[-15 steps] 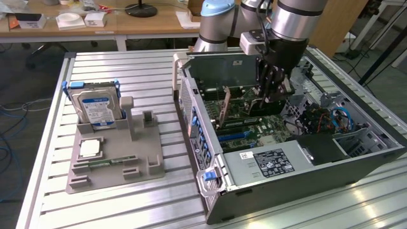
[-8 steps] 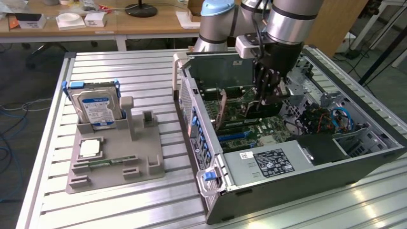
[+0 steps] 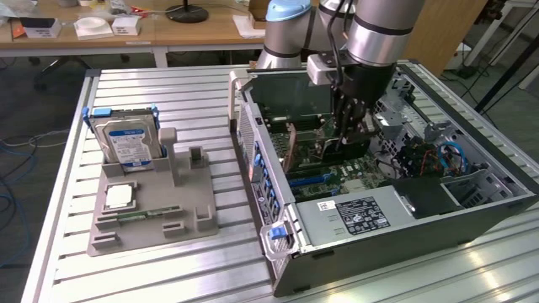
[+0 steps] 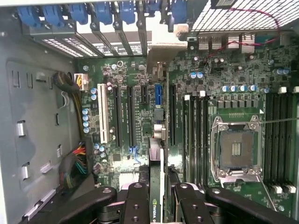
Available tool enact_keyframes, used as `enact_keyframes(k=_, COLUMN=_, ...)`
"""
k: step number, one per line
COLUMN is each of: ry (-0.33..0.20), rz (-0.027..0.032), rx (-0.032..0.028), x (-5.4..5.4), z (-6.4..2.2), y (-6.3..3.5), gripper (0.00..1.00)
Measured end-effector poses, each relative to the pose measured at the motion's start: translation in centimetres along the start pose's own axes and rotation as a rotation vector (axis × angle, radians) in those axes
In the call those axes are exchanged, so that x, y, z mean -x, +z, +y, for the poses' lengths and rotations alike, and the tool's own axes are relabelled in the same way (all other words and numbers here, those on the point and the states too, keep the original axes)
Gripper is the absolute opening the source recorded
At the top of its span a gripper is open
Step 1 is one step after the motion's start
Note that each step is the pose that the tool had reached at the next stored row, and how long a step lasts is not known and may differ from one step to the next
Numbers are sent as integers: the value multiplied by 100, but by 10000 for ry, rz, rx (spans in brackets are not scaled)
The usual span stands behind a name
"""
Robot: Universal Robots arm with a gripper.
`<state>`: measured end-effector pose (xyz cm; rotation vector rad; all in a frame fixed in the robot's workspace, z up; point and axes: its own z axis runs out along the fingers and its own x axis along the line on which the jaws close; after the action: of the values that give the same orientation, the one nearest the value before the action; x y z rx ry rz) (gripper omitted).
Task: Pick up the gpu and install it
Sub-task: 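Insert the gpu into the slot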
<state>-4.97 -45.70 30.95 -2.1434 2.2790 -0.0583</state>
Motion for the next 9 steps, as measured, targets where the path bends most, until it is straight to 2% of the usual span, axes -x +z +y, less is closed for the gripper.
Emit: enact_keyframes(k=9, ry=0, rz=1, rx=-13, x=-2, z=23, y=116, gripper=26)
